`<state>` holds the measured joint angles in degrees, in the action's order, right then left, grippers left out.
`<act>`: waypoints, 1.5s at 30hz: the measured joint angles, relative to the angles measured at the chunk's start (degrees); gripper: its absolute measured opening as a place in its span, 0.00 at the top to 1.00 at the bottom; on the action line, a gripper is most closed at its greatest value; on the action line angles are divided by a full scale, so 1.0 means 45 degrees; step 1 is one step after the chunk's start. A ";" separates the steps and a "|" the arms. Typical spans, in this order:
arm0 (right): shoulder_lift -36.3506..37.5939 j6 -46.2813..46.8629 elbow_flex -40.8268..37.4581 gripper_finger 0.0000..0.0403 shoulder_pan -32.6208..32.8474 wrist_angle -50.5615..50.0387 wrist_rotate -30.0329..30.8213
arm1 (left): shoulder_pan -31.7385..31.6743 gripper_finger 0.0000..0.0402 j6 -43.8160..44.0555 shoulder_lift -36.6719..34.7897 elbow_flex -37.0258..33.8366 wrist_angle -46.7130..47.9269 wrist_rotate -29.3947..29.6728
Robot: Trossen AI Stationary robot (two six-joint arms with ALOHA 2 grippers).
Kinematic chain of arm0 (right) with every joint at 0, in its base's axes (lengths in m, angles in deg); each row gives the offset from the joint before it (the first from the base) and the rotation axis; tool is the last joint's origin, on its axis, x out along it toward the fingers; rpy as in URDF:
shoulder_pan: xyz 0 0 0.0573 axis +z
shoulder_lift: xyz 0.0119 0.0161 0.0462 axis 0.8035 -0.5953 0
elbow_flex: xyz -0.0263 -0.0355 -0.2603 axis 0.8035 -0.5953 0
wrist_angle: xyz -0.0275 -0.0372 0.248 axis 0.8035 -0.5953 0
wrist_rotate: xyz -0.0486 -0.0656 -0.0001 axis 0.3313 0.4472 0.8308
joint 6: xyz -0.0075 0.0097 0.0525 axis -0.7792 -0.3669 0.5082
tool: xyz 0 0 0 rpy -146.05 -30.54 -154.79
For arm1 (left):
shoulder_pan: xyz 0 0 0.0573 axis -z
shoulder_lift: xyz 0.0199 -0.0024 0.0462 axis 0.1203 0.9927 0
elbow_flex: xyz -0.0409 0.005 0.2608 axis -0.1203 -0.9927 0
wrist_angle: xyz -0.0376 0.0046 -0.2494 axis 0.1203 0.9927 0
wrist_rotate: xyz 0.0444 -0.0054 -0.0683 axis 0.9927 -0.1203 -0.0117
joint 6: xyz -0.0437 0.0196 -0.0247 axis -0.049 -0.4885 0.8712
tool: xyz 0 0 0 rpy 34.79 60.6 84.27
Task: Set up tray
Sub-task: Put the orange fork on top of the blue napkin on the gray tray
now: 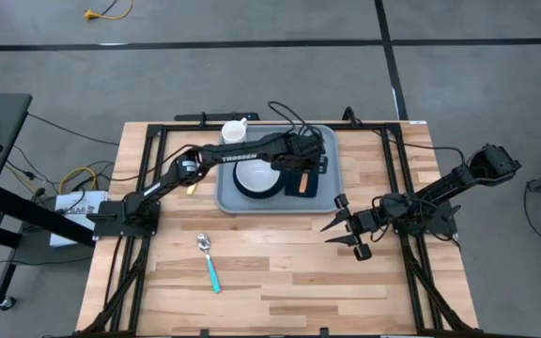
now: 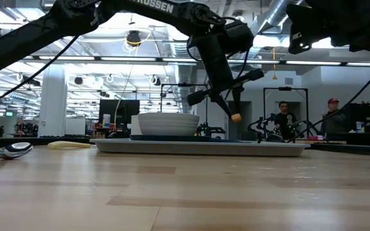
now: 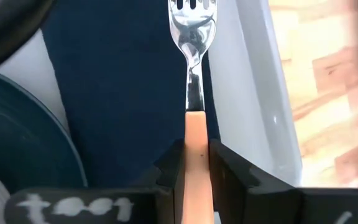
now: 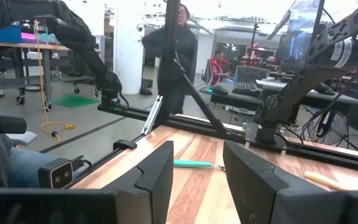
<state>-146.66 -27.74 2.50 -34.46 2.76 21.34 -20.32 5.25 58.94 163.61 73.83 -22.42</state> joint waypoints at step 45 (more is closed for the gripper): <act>-0.0005 0.0004 0.0010 0.66 0.0000 -0.0092 -0.0005 | -0.0196 0.83 -0.0661 0.0991 -0.0083 0.0224 0.0292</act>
<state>-146.68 -27.72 2.54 -34.46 2.34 21.32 -21.20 2.27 63.40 163.24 74.83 -21.11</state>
